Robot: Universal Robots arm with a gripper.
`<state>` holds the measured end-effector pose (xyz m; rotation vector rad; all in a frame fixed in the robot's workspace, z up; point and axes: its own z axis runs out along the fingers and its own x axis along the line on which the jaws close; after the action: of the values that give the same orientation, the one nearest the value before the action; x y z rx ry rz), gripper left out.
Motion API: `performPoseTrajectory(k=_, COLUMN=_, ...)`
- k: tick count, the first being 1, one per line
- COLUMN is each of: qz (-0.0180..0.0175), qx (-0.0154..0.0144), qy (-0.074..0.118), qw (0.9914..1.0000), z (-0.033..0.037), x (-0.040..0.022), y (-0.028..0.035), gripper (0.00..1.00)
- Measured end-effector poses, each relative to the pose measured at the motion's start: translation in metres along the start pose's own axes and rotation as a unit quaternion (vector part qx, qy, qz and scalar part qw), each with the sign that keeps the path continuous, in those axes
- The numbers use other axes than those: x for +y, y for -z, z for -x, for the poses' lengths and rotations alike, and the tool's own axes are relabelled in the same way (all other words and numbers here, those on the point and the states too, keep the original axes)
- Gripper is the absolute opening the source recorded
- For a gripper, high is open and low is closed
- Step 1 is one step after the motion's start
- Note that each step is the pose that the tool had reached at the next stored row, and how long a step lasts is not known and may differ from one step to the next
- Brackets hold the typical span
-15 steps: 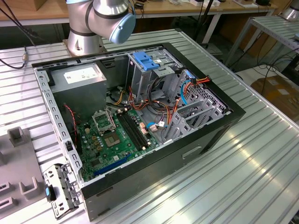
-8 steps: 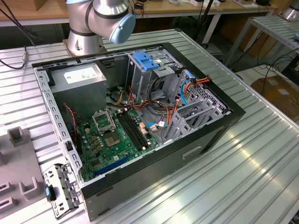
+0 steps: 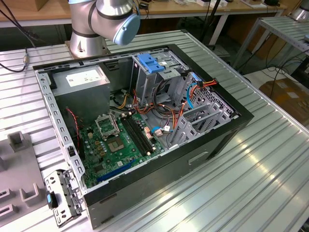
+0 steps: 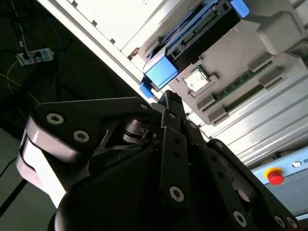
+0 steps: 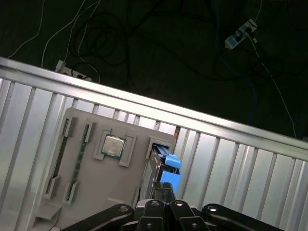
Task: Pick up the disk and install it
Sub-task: 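Pick up the disk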
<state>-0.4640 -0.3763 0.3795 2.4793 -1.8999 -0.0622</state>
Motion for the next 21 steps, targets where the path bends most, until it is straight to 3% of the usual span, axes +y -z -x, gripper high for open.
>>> performPoseTrajectory(k=4, qz=0.0, qx=0.0, qy=0.0, qw=1.0, z=0.0, x=-0.0001, y=-0.0001, gripper=0.11)
performPoseTrajectory(k=5, qz=0.0, qx=0.0, qy=0.0, qw=1.0, z=0.0, x=-0.0001, y=-0.0001, gripper=0.17)
performPoseTrajectory(k=12, qz=0.0, qx=0.0, qy=0.0, qw=1.0, z=0.0, x=-0.0001, y=-0.0002, gripper=0.17)
performPoseTrajectory(k=14, qz=-0.0001, qx=0.0, qy=0.0, qw=1.0, z=0.0, x=-0.0001, y=-0.0002, gripper=0.25)
performPoseTrajectory(k=19, qz=0.0, qx=0.0001, qy=0.0, qw=1.0, z=0.0, x=-0.0001, y=-0.0004, gripper=0.26)
performPoseTrajectory(k=20, qz=0.0, qx=0.0001, qy=0.0, qw=1.0, z=0.0, x=-0.0001, y=-0.0004, gripper=0.33)
performPoseTrajectory(k=21, qz=-0.0002, qx=0.0, qy=-0.003, qw=1.0, z=-0.0001, x=-0.0004, y=-0.0011, gripper=0.33)
